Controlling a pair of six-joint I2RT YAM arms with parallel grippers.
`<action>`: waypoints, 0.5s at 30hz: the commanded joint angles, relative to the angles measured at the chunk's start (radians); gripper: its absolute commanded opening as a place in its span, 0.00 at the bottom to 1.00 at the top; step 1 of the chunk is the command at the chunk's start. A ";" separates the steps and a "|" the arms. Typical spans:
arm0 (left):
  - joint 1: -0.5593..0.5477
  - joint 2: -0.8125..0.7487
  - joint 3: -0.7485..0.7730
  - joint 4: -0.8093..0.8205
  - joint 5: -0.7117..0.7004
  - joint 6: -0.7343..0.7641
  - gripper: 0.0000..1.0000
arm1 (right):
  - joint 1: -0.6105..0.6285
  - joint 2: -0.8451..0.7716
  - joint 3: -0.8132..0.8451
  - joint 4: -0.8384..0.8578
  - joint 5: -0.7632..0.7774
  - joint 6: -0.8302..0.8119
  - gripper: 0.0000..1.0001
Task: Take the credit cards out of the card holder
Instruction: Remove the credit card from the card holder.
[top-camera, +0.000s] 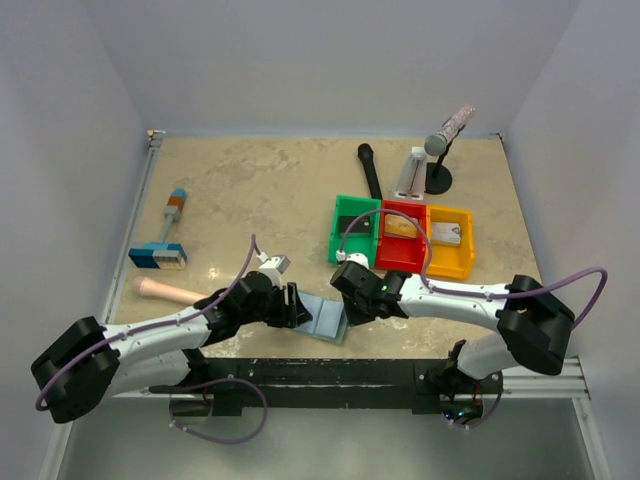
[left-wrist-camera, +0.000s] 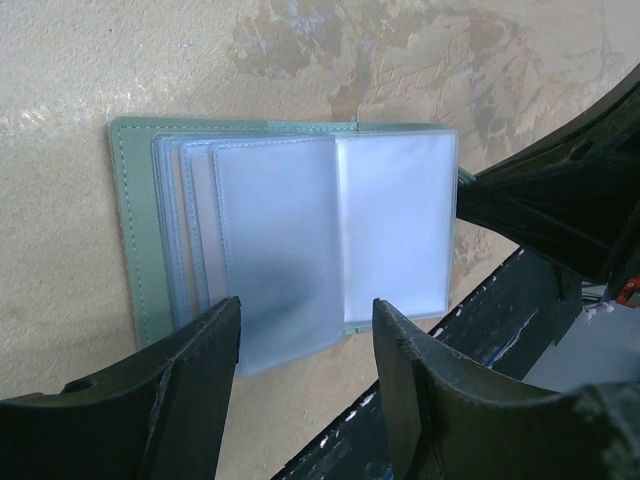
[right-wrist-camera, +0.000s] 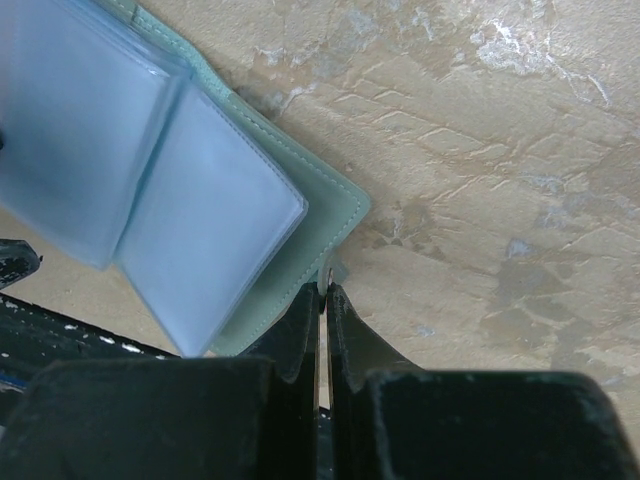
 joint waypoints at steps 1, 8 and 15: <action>-0.002 -0.020 -0.020 0.024 -0.007 -0.003 0.60 | -0.007 0.006 0.014 0.019 -0.004 -0.003 0.00; -0.003 0.084 0.006 0.140 0.123 0.008 0.59 | -0.018 0.013 0.011 0.033 -0.022 -0.004 0.00; -0.012 0.116 0.014 0.254 0.207 0.005 0.59 | -0.025 0.006 -0.006 0.047 -0.031 -0.006 0.00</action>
